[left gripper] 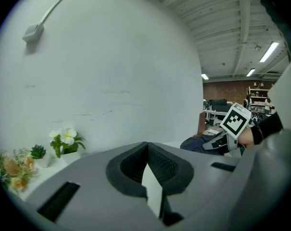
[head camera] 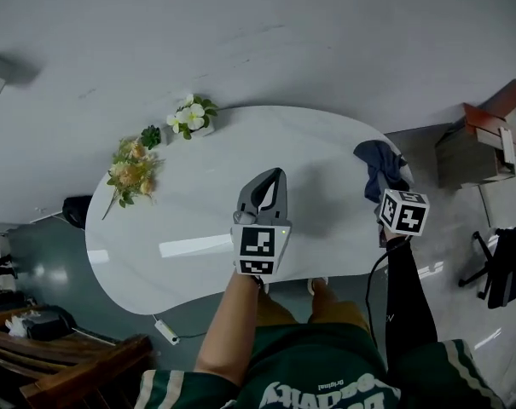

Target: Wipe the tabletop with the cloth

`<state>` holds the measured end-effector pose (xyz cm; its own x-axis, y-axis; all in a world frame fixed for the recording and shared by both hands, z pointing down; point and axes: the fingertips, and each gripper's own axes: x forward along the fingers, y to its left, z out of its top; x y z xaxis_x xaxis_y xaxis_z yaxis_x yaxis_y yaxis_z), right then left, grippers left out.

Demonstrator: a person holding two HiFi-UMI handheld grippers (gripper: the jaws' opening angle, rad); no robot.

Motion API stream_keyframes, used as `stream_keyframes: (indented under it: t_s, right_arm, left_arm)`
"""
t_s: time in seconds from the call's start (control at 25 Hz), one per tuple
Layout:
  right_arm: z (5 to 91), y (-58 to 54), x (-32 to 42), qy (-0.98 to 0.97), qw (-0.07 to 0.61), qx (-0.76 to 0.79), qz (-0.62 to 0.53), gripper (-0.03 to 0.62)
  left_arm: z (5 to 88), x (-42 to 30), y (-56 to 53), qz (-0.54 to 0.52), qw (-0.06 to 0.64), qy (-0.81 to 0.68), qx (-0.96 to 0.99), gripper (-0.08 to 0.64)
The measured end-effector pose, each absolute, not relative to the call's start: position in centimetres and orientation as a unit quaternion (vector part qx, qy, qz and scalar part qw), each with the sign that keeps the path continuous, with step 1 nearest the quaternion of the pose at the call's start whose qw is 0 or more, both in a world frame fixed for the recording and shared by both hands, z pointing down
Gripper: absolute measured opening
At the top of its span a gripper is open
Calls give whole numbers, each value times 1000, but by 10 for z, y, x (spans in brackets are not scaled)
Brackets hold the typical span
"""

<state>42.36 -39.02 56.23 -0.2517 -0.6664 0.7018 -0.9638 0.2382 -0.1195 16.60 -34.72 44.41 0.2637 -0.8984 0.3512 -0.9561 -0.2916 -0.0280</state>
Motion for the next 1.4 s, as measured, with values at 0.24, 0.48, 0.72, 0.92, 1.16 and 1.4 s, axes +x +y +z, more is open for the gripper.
stream_keyframes:
  t_s: [0.24,0.48,0.72,0.92,1.16,1.4]
  right_arm:
    - [537,-359,250,-810,237,461,275,92]
    - [513,-274,31,-866,247,361,243,94]
    - [519,-172,-181,-895,274,278,217,94]
    - [527,-79,-329,-915,301,183,196,92]
    - [553,21,-443,-919,338,77,188,92]
    - [589,95,-497,-903,392,6,174,92]
  left_arm:
    - [431,43,-293,148,86,-646,744,-3]
    - [418,-127,-210,137,82,-696,700,-3]
    - [428,-301,-106,139,95,-732,660,-3]
    - [434,-429,-10,147,109,-778,600,-3]
    - [448,-515,78,150,129,-825,530,-3]
    - [465,-547,128,141,147,-844,495,-3]
